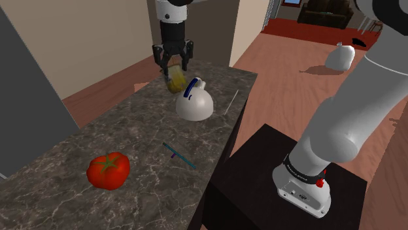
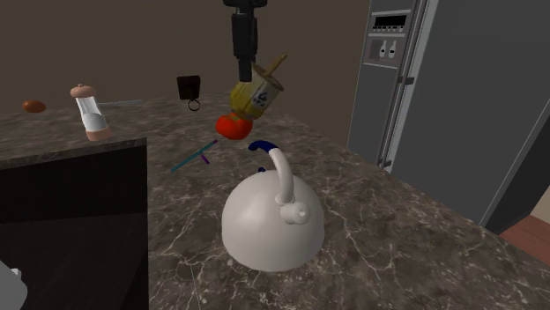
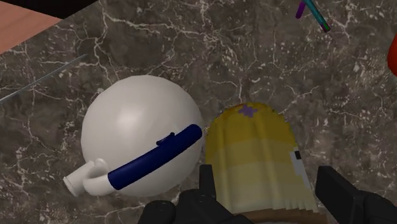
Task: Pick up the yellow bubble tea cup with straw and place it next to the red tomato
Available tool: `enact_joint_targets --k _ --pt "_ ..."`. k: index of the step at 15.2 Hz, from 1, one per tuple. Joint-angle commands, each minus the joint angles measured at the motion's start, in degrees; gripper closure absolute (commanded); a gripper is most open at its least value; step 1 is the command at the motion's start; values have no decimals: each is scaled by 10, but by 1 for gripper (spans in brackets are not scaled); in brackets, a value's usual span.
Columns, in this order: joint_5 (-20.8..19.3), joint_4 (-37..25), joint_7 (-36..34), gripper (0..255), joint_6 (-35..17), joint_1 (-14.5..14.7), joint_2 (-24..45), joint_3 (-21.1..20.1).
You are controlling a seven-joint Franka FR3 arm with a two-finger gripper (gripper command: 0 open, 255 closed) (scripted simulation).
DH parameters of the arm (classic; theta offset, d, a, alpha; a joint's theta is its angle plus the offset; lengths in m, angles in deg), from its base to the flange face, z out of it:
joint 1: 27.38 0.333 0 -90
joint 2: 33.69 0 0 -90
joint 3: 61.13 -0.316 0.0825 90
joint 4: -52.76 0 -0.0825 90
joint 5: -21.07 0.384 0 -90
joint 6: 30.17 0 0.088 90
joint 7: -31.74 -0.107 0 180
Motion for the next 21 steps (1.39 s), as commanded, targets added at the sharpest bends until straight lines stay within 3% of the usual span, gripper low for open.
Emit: enact_joint_targets --k 1,11,21 --pt "2 9 -28 255 -4 13 -6 -15" --pt "3 6 -167 255 -20 78 10 -89" --pt "-31 -64 -317 255 -23 151 88 -159"
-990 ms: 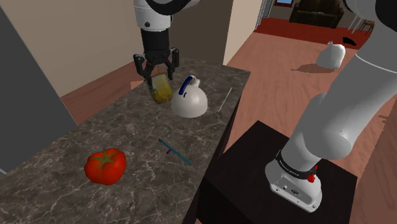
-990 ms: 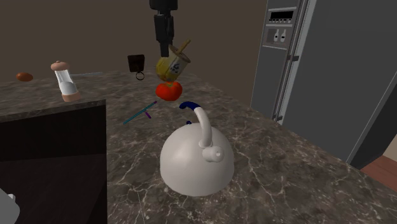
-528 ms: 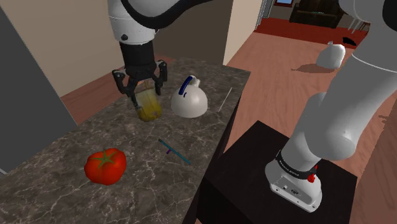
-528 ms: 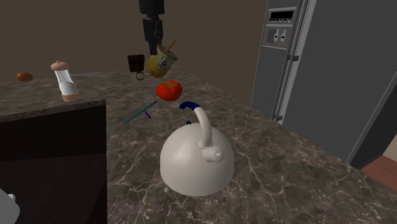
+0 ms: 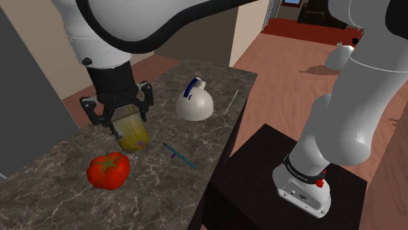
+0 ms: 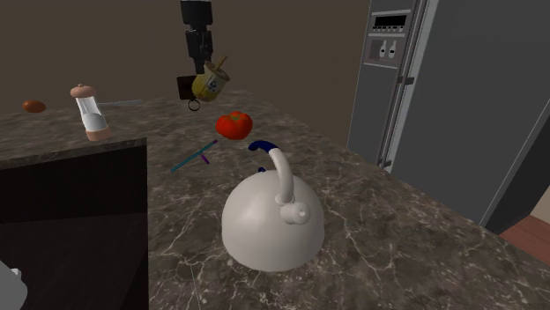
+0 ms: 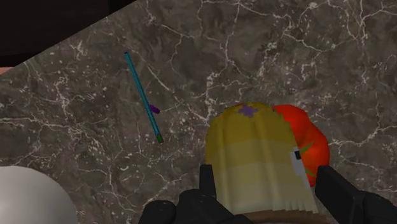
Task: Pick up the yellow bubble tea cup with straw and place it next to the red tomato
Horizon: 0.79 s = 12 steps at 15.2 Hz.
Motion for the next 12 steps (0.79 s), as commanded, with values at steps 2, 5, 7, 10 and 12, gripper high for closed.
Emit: enact_joint_targets --k 2,5,7,10,12 --pt "-19 -35 -51 255 3 27 36 -19" --pt "-40 -76 -97 255 9 57 75 -34" --pt "-57 -107 -127 255 16 79 105 -41" --pt "-65 -109 -141 255 5 90 120 -42" --pt "-66 -96 -142 255 -10 89 122 -42"
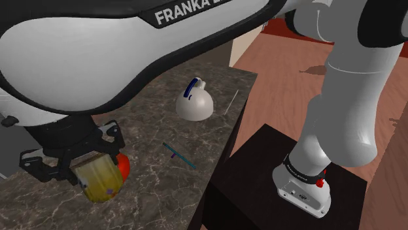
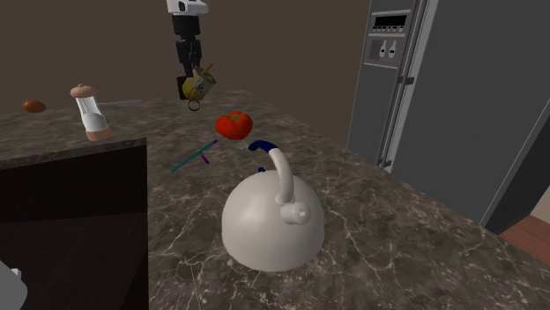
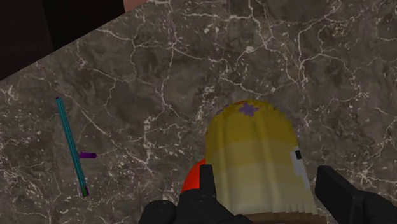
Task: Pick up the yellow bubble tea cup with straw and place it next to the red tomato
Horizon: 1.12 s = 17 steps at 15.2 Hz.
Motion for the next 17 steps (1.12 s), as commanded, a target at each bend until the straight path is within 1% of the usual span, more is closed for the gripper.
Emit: enact_joint_targets --k 1,17 --pt "-2 12 -2 255 -16 0 4 1" --pt "-25 93 -15 255 -126 3 38 10"
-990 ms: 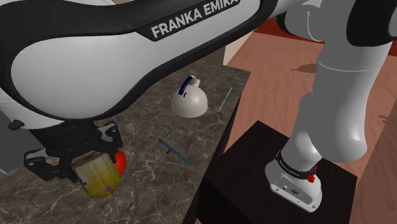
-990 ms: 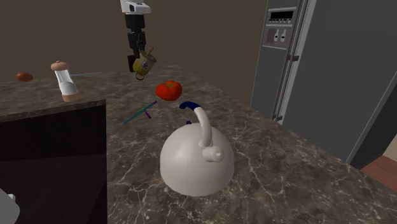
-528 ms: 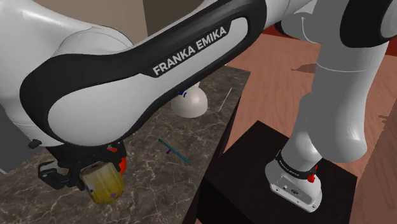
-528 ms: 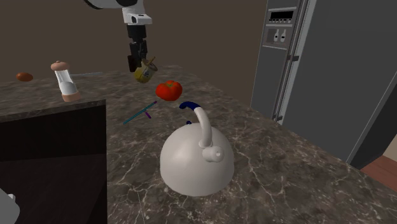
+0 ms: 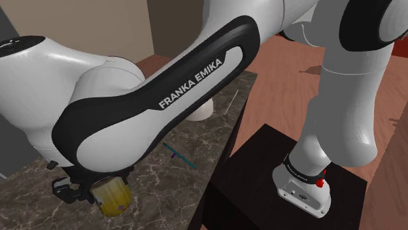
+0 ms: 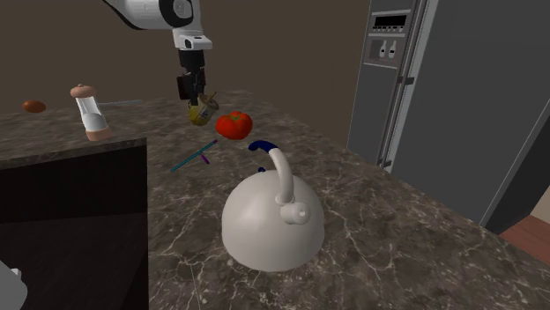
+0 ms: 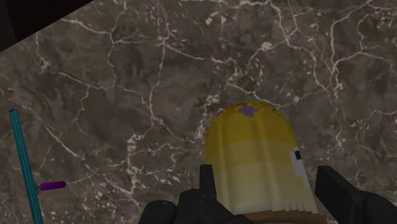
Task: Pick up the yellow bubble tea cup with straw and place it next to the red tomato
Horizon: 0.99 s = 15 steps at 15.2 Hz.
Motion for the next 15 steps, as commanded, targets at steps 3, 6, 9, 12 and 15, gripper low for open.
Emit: enact_joint_targets --k 3,6,9,12,15 --pt "-8 16 -4 255 -27 1 11 3" --pt "-14 26 -8 255 -46 4 22 7" --pt "-16 29 -10 255 -51 4 25 7" --pt "-16 29 -10 255 -51 4 25 7" --pt "-16 29 -9 0 -51 4 25 7"
